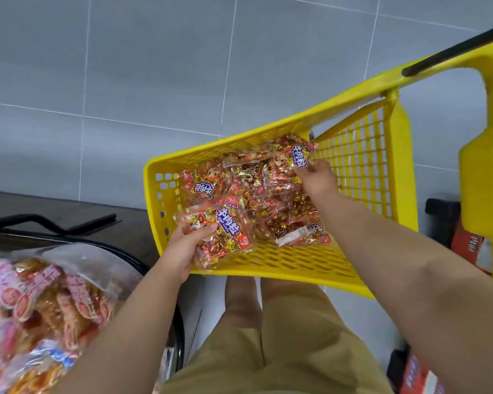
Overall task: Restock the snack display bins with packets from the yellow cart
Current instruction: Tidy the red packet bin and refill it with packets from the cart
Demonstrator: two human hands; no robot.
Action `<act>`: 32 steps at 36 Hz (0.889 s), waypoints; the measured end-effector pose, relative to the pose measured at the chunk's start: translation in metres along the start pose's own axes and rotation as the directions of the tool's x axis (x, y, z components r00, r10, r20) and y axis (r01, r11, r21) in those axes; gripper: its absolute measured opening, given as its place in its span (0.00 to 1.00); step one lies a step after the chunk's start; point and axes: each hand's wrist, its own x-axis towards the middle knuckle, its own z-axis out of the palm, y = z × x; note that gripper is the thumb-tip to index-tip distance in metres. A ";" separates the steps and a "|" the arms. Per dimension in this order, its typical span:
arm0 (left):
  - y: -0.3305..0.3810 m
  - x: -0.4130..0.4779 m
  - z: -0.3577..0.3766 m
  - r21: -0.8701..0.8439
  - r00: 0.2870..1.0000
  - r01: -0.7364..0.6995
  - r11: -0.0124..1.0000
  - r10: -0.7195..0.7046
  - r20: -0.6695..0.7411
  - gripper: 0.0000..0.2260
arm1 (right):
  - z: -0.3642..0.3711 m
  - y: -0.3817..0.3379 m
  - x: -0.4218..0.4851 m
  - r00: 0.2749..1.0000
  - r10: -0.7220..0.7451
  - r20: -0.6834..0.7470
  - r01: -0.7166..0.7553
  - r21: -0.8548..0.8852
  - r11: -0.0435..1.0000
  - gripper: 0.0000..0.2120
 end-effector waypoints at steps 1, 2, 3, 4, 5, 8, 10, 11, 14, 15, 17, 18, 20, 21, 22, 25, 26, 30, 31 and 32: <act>0.000 0.000 -0.001 0.009 1.000 0.001 1.000 -0.001 -0.010 0.21 | 0.001 0.001 0.005 0.999 -0.002 0.037 0.003 -0.054 0.999 0.33; -0.001 0.000 -0.003 0.017 1.000 0.002 1.000 -0.001 -0.022 0.21 | 0.000 0.001 0.009 0.998 -0.005 0.060 0.012 -0.109 0.994 0.34; -0.001 0.000 -0.004 0.024 0.999 0.002 1.000 -0.001 -0.034 0.22 | 0.000 0.001 0.012 0.997 -0.002 0.074 0.014 -0.156 0.988 0.36; -0.001 -0.001 -0.005 0.029 0.999 0.004 1.000 -0.002 -0.045 0.23 | 0.000 -0.001 0.014 0.996 0.019 0.084 -0.003 -0.193 0.981 0.36; -0.001 -0.001 -0.005 0.029 0.999 0.005 1.000 -0.004 -0.054 0.24 | 0.000 -0.002 0.015 0.995 0.046 0.088 -0.026 -0.214 0.976 0.36; -0.002 -0.001 -0.007 0.030 0.997 0.005 1.000 -0.002 -0.071 0.26 | -0.002 -0.010 0.015 0.989 0.112 0.099 -0.095 -0.160 0.983 0.33; -0.003 -0.002 -0.007 0.032 0.997 0.001 1.000 0.002 -0.078 0.25 | -0.003 -0.013 0.011 0.986 0.106 0.130 -0.099 -0.058 0.993 0.34; -0.003 -0.003 -0.006 0.031 0.997 -0.001 1.000 0.004 -0.080 0.25 | -0.004 -0.014 0.006 0.985 0.096 0.144 -0.095 -0.015 0.995 0.34; -0.004 -0.009 0.000 0.032 0.995 -0.023 0.999 0.026 -0.092 0.22 | -0.007 -0.016 -0.019 0.973 0.089 0.211 -0.101 0.047 0.994 0.36; -0.005 -0.012 0.001 0.033 0.993 -0.042 0.999 0.045 -0.107 0.21 | -0.008 -0.015 -0.028 0.964 0.096 0.246 -0.115 0.067 0.991 0.36; -0.005 -0.018 0.005 0.034 0.985 -0.101 0.994 0.105 -0.140 0.19 | -0.010 -0.013 -0.050 0.940 0.092 0.328 -0.133 0.105 0.986 0.35; -0.004 -0.022 0.007 0.029 0.979 -0.136 0.990 0.139 -0.151 0.18 | -0.011 -0.012 -0.061 0.931 0.077 0.357 -0.124 0.110 0.986 0.36; -0.002 -0.033 0.009 0.016 0.965 -0.190 0.982 0.189 -0.181 0.17 | -0.013 -0.009 -0.079 0.919 0.042 0.392 -0.098 0.125 0.987 0.36; -0.001 -0.039 0.009 0.012 0.960 -0.204 0.979 0.202 -0.193 0.17 | -0.015 -0.007 -0.088 0.915 0.028 0.403 -0.089 0.134 0.987 0.36; 0.000 -0.045 0.007 0.013 0.958 -0.212 0.977 0.210 -0.197 0.18 | -0.018 -0.005 -0.097 0.911 0.017 0.411 -0.079 0.135 0.988 0.37; 0.002 -0.062 0.000 0.073 0.960 -0.208 0.975 0.218 -0.177 0.23 | -0.029 0.003 -0.120 0.900 -0.014 0.436 -0.028 0.090 0.996 0.36; 0.000 -0.068 -0.004 0.108 0.960 -0.204 0.973 0.221 -0.172 0.24 | -0.034 0.005 -0.128 0.896 -0.017 0.444 -0.021 0.080 0.997 0.36; -0.011 -0.098 -0.020 0.183 0.941 -0.233 0.955 0.269 -0.206 0.17 | -0.051 0.013 -0.154 0.892 0.003 0.451 -0.052 0.096 0.994 0.34; -0.016 -0.105 -0.023 0.186 0.933 -0.239 0.953 0.278 -0.230 0.16 | -0.055 0.014 -0.160 0.892 -0.001 0.453 -0.043 0.086 0.995 0.34; -0.022 -0.112 -0.027 0.183 0.924 -0.241 0.953 0.283 -0.257 0.17 | -0.058 0.015 -0.165 0.892 -0.015 0.452 -0.017 0.067 0.998 0.33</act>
